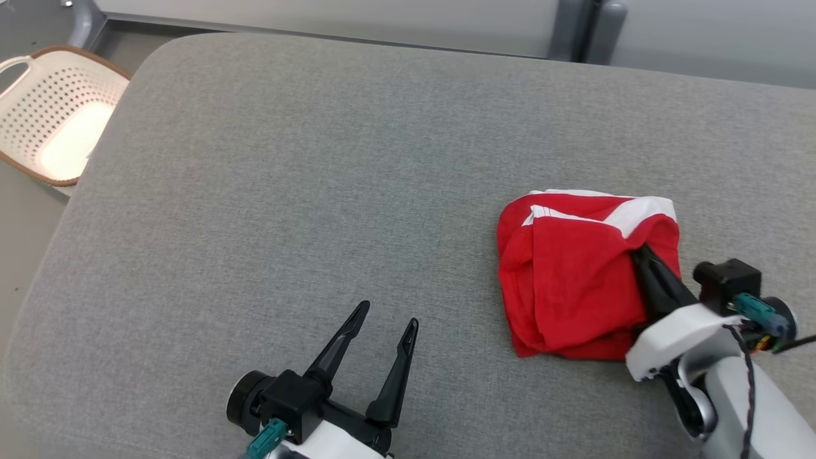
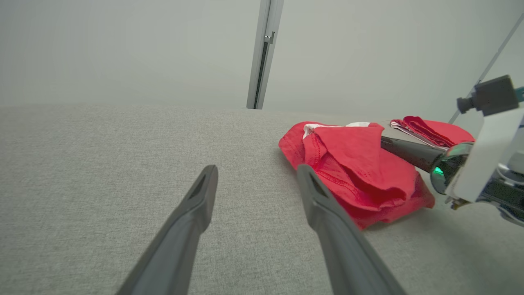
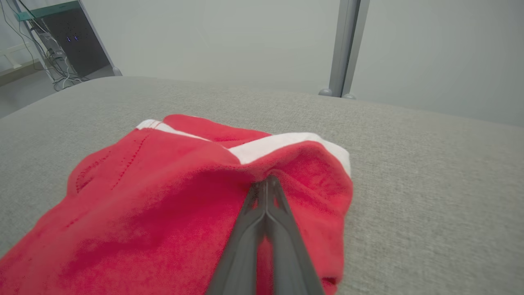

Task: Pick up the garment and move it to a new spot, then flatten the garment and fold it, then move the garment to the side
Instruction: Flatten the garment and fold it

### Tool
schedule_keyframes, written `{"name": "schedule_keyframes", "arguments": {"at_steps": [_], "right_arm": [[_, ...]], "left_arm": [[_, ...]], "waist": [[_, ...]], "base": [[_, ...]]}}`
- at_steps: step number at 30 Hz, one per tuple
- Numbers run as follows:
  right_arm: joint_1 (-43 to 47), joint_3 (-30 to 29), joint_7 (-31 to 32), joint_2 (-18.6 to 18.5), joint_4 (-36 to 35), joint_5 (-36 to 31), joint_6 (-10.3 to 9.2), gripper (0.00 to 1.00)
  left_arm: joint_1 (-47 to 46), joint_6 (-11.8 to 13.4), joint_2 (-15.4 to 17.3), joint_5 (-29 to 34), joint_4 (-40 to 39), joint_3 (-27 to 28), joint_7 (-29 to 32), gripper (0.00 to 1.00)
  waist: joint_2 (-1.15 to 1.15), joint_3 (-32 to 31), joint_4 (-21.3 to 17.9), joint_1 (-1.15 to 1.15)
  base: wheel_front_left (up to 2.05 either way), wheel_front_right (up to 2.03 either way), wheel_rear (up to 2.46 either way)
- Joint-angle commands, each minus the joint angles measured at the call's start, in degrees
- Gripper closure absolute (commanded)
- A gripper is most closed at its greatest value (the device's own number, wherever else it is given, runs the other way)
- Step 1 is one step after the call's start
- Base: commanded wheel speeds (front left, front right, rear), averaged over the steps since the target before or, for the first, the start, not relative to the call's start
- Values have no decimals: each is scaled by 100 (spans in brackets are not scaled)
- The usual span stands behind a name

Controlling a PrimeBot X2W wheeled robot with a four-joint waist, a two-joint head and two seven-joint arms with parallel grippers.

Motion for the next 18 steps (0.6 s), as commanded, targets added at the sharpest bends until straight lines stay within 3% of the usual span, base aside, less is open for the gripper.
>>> {"name": "schedule_keyframes", "arguments": {"at_steps": [1, 6, 13, 18], "right_arm": [[-188, 99, -105, 70, 186, -14, -2, 100], [-757, 635, -340, 392, 1062, 90, -2, 100], [-1243, 1360, -505, 654, 1745, 181, -2, 100], [-1478, 1357, -691, 607, 1845, -71, -2, 100]], "left_arm": [[-78, 0, 18, -17, 17, -12, -25, 0], [-107, 23, 17, -49, 36, -69, -25, 0], [-156, 53, 17, -91, 37, -130, -25, 0], [-139, 98, 17, -100, 22, -117, -25, 0]], "waist": [[0, 43, 100, 0], [0, 83, 260, 0], [0, 136, 337, 0], [0, 111, 354, 0]], "base": [[0, 0, 0], [0, 0, 0], [0, 0, 0], [0, 0, 0]]}}
